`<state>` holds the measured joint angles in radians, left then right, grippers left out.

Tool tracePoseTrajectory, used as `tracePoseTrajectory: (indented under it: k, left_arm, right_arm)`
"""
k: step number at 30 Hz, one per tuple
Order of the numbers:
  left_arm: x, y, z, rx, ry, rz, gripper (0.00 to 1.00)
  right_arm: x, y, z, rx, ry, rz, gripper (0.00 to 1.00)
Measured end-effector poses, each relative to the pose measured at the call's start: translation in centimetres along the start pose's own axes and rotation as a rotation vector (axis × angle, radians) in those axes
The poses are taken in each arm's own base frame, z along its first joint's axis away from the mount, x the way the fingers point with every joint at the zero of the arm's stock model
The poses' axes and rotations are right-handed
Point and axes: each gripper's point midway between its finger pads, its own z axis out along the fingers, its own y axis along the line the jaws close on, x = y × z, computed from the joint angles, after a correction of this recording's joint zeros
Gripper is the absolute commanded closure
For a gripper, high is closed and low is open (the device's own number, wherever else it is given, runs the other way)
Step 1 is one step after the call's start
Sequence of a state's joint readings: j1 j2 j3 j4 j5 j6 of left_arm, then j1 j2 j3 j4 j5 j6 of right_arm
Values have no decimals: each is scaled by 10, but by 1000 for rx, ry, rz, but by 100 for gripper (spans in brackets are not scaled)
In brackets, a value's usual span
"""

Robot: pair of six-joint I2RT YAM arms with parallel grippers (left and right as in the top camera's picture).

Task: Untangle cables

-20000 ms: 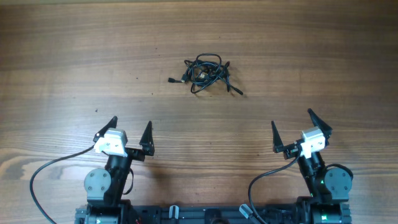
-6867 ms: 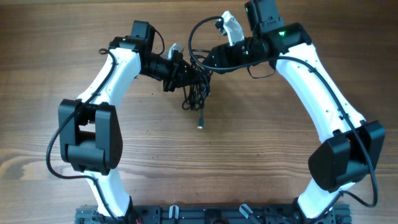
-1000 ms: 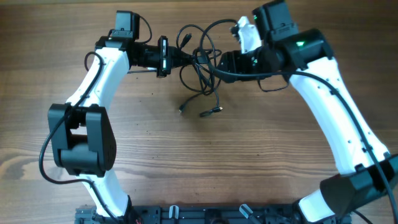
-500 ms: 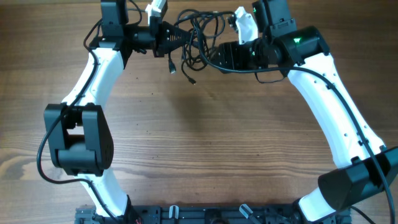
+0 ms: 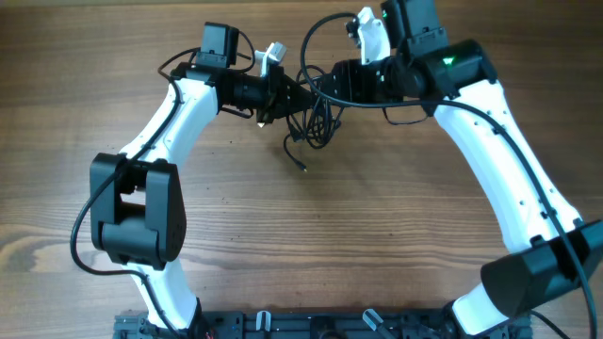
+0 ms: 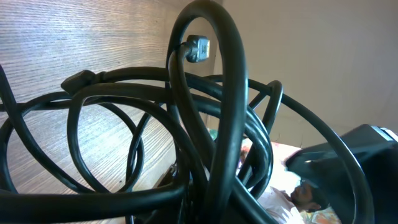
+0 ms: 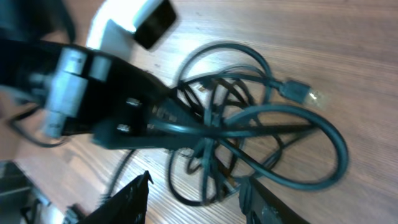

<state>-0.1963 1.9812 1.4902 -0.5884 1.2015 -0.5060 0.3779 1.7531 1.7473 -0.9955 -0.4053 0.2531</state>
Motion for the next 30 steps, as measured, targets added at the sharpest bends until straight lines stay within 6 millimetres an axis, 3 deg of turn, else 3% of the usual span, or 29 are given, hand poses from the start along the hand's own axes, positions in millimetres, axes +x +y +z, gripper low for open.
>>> tracePoseTrajectory:
  k: [5,10,12,16,18,19,21,25,30]
  left_arm:
    - [1,1,0,-5,1,-22,96]
    - [1,0,-2,14,9,-74,96]
    - [3,-2,-2,27,18,-89,96]
    - [-10,1,-27,56,-28,-115,96]
    - [-19,5,-46,75,-66,-124,96]
    - [-27,8,-65,91,-107,-126,96]
    - [-33,10,-82,113,-135,-136,96]
    - [-41,16,-111,137,-192,-150,96]
    - [-42,18,-121,158,-203,-164,96]
  right_arm:
    - [10,-14,31,70,68,19,60]
    - [5,-36,60,134,72,50,96]
    - [15,-59,67,237,106,111,96]
    - [35,-103,46,357,174,281,96]
    - [42,-134,28,400,193,384,96]
    - [42,-152,18,405,188,443,96]
    - [44,-159,10,372,197,485,96]
    - [45,-154,-13,302,190,508,96]
    - [43,-166,-38,200,161,596,96]
